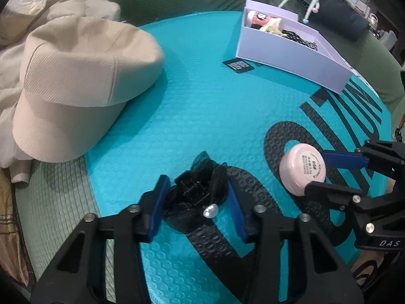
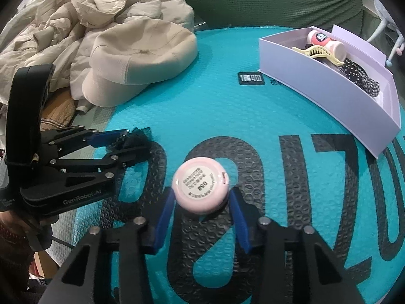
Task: Organize objects
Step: 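Grasp the black bow clip with the left gripper while the right grasps the pink compact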
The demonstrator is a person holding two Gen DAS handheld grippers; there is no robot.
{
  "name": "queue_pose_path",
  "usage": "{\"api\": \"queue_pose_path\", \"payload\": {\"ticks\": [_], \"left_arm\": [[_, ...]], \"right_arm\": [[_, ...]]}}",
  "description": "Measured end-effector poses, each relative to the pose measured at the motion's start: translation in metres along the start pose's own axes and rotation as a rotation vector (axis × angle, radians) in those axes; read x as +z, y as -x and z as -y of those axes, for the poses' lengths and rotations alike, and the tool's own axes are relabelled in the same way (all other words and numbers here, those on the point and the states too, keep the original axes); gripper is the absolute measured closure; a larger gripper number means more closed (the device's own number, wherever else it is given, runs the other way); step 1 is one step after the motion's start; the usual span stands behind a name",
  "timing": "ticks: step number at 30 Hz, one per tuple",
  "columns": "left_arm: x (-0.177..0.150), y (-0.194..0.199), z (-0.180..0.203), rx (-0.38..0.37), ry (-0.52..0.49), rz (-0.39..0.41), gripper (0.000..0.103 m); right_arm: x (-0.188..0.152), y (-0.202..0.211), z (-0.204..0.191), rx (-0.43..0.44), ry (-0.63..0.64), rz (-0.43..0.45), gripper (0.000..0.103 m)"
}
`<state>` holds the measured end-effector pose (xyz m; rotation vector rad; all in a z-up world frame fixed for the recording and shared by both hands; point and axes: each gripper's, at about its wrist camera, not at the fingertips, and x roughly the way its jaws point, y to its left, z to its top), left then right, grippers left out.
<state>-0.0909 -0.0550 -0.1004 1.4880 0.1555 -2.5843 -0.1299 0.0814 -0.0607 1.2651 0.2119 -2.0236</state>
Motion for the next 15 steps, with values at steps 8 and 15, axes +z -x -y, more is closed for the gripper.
{"api": "queue_pose_path", "payload": {"ticks": [8,15], "left_arm": [[-0.004,0.003,0.010,-0.032,-0.028,-0.009,0.066],[-0.006,0.004,0.010,-0.034,-0.025,-0.017,0.066]], "right_arm": [[0.004,-0.004,-0.002,-0.011,0.005,-0.002,0.039],[0.014,-0.017,-0.002,-0.024,0.011,0.008,0.038]]}}
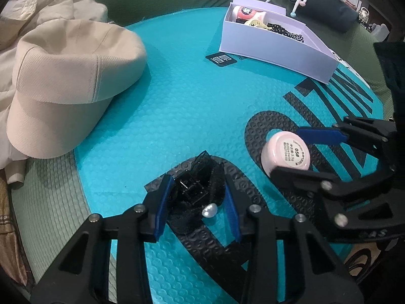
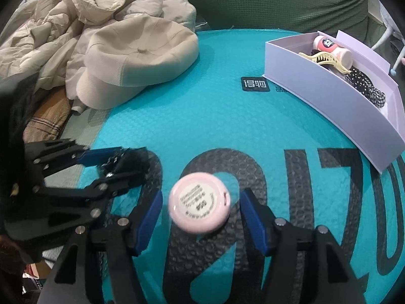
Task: Organize objects
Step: 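Grasp the black bow clip with the left gripper while the right grasps the pink compact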
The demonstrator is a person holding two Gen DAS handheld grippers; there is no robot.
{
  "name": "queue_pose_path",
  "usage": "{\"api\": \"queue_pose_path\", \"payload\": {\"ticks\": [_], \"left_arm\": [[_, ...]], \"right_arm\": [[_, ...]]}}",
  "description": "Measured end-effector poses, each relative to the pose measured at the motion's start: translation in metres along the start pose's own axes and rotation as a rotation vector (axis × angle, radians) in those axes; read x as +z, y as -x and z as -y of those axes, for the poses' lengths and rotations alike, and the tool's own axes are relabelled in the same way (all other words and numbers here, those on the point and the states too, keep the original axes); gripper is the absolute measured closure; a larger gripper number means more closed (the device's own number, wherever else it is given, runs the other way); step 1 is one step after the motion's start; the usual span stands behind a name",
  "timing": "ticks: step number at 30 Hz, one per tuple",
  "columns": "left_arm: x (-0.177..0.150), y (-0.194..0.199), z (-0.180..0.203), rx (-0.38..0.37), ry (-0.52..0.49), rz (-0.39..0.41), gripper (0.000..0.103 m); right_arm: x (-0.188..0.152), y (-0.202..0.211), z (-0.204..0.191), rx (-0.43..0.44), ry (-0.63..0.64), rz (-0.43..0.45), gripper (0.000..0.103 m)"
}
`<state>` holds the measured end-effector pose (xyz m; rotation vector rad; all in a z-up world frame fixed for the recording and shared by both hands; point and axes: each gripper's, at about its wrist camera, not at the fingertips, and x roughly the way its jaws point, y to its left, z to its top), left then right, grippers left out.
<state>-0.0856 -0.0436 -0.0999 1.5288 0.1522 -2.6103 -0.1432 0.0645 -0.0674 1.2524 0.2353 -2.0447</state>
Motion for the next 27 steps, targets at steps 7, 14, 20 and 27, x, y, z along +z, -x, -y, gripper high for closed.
{"api": "queue_pose_path", "payload": {"ticks": [7,14,20,27], "left_arm": [[-0.003,0.001,0.000,-0.001,0.005,0.001,0.065],[-0.005,0.001,0.002,0.012,0.008,0.003,0.065],[-0.005,0.001,0.004,0.016,0.004,0.001,0.065],[-0.003,0.001,0.010,0.039,-0.016,-0.015,0.065]], "right_arm": [[0.000,-0.007,-0.004,-0.025,0.039,0.021,0.038],[-0.010,-0.003,-0.002,-0.030,0.044,0.082,0.051],[-0.017,0.000,-0.001,-0.022,0.034,0.105,0.051],[-0.027,0.006,0.002,-0.009,0.017,0.141,0.051]]}}
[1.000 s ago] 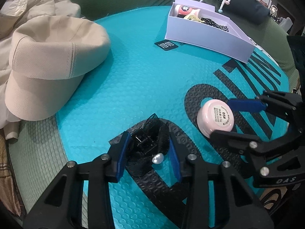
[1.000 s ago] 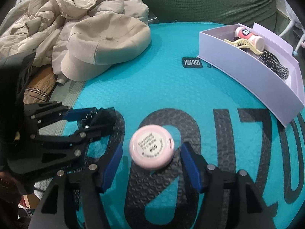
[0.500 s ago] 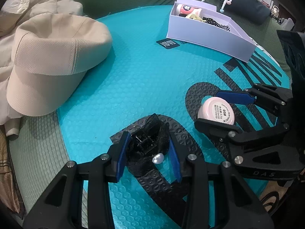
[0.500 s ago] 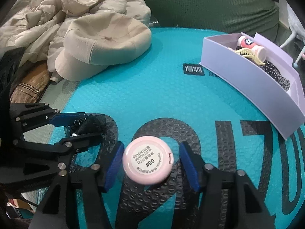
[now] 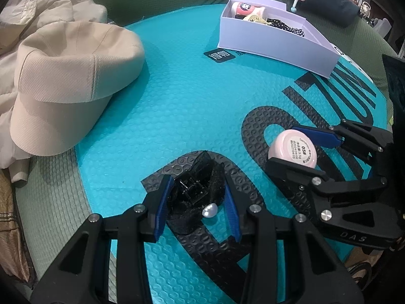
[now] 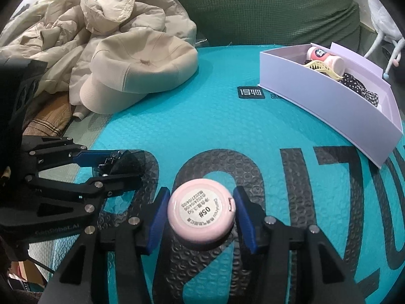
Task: Organize objects
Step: 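Grasp the black bow clip with the left gripper while the right grasps the pink compact, then lift the bow clip and pink compact with both grippers and carry toward the box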
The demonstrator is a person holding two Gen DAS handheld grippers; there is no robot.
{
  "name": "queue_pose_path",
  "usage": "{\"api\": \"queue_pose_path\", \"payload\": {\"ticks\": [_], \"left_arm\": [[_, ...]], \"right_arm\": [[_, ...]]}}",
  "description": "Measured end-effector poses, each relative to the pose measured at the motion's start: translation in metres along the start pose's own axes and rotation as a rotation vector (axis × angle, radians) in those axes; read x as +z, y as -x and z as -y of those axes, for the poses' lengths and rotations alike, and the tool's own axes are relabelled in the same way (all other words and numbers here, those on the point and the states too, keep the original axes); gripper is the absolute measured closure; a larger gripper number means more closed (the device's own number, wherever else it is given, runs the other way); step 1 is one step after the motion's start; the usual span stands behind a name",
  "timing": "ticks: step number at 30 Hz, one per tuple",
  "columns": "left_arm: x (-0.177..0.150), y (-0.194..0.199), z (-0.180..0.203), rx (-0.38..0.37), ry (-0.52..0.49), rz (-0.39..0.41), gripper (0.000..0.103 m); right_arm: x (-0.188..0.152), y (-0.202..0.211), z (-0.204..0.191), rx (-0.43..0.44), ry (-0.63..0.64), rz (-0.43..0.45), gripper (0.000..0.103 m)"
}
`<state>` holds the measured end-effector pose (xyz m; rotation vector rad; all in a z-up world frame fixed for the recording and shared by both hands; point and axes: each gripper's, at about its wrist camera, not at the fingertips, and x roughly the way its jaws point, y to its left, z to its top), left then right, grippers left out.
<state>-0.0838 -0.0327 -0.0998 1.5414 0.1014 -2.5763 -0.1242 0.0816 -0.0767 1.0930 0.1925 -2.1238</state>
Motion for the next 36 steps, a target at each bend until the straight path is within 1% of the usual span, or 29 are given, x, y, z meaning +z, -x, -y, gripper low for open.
{"api": "queue_pose_path", "payload": {"ticks": [4,6,9,20,28,32,36], "left_arm": [[0.001,0.001,0.010,0.046,-0.037,0.004,0.066],[0.003,0.002,0.013,0.025,-0.033,-0.002,0.066],[0.005,0.004,0.018,0.013,-0.034,0.001,0.066],[0.023,0.026,0.032,0.023,-0.061,0.037,0.066],[0.045,0.040,0.048,0.032,-0.106,0.077,0.066],[0.056,0.043,0.060,0.016,-0.134,0.102,0.066],[0.066,0.046,0.070,-0.003,-0.163,0.122,0.066]], "right_arm": [[-0.004,0.005,0.001,0.003,-0.008,0.003,0.051],[-0.005,0.009,0.002,0.005,-0.013,0.001,0.051],[-0.007,0.016,0.002,0.003,-0.014,0.006,0.051],[0.002,0.049,0.002,-0.046,0.029,0.051,0.051],[0.011,0.070,0.017,-0.088,0.021,0.059,0.051],[0.016,0.082,0.028,-0.090,-0.012,0.061,0.051],[0.022,0.093,0.036,-0.109,-0.018,0.069,0.051]]}}
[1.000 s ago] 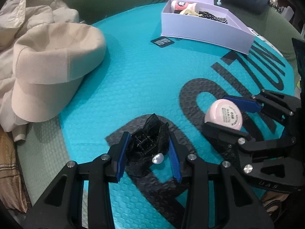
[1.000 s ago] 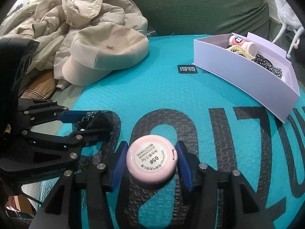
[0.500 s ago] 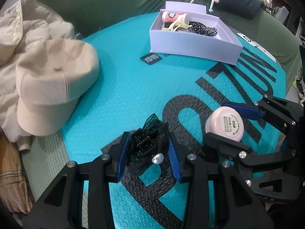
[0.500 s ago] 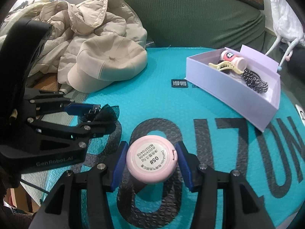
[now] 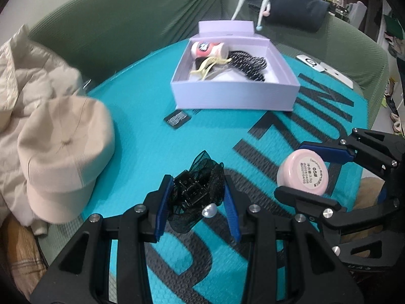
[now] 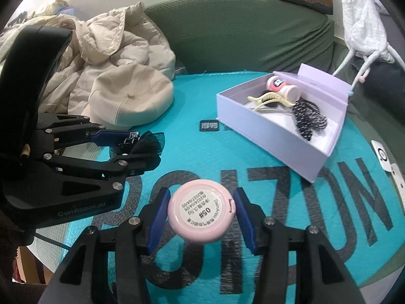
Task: Organize objects
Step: 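Lift the bow clip and pink compact with both grippers and carry toward the box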
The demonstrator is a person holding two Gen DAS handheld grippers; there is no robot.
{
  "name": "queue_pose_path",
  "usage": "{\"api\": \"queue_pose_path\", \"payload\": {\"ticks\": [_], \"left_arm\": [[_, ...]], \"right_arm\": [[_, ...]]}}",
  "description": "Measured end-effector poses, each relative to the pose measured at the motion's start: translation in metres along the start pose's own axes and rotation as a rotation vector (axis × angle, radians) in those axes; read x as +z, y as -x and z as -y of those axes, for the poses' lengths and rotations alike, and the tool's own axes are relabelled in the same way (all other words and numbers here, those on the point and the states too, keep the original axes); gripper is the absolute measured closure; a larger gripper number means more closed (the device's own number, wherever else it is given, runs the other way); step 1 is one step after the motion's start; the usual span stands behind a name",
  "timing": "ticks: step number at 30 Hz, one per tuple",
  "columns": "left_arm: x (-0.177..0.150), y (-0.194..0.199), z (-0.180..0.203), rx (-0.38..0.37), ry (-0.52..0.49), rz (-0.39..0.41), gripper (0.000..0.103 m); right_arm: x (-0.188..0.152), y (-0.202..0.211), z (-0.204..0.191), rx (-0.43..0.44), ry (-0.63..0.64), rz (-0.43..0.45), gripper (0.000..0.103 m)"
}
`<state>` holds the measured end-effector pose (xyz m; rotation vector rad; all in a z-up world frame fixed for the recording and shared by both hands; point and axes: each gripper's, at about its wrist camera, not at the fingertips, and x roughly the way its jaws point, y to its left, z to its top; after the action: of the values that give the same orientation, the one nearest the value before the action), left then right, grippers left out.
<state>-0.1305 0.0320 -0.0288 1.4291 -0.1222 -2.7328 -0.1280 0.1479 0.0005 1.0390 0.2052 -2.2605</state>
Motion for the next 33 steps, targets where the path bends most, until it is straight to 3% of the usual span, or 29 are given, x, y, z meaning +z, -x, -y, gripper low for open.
{"api": "queue_pose_path", "payload": {"ticks": [6,33], "left_arm": [[0.021,-0.002,0.011,-0.043,-0.020,0.015,0.066],[0.100,-0.043,0.040,-0.083,-0.110,0.058,0.066]], "right_arm": [[0.009,0.008,0.015,-0.034,-0.005,-0.005,0.051],[0.050,-0.009,0.096,-0.122,-0.021,-0.034,0.051]]}}
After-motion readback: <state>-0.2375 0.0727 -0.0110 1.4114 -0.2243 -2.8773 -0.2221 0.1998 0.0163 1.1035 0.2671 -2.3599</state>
